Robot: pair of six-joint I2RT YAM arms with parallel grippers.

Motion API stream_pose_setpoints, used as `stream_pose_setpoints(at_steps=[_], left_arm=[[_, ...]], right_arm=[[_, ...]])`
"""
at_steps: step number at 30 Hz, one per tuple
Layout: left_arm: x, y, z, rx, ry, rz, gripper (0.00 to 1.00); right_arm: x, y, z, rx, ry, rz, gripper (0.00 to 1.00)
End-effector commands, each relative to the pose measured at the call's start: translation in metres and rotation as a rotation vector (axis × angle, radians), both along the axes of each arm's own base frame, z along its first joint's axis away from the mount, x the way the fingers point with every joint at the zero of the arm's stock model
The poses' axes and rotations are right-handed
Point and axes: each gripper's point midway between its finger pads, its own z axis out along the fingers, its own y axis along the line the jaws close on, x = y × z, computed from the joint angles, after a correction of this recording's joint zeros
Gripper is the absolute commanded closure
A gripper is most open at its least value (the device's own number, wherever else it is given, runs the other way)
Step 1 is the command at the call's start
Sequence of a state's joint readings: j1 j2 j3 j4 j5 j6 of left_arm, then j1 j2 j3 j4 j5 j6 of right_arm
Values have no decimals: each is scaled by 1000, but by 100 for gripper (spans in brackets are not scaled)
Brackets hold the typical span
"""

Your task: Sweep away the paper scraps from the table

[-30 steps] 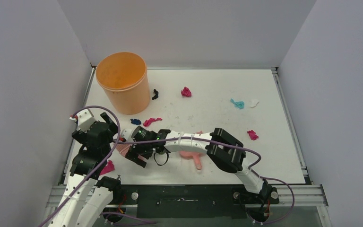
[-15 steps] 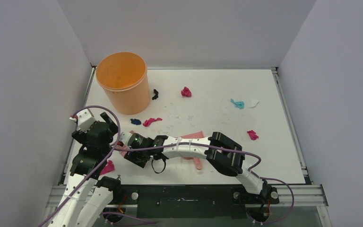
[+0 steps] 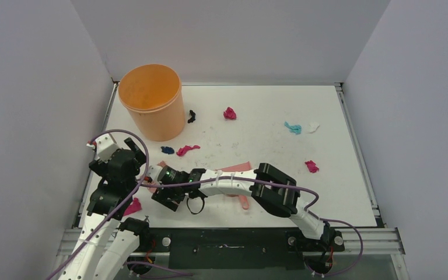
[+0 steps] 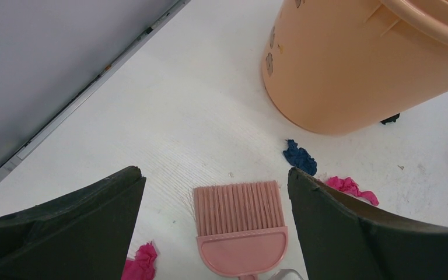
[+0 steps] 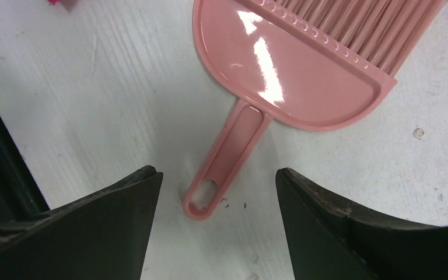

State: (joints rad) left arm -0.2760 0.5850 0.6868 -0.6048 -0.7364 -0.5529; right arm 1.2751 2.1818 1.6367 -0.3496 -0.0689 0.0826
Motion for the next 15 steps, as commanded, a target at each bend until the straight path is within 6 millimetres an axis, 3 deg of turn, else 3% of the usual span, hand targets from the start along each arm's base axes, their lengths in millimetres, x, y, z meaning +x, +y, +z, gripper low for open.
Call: stream_pose_setpoints(at_steps=[1, 10, 15], left_arm=[[6, -1, 15, -2, -53, -1, 8], [7, -1, 14, -1, -49, 1, 8], [7, -1, 13, -2, -48, -2, 8]], right_arm=[[16, 9, -6, 12, -10, -71, 30], [28, -6, -19, -34, -23, -94, 57], [43, -27, -21, -48, -3, -86, 75]])
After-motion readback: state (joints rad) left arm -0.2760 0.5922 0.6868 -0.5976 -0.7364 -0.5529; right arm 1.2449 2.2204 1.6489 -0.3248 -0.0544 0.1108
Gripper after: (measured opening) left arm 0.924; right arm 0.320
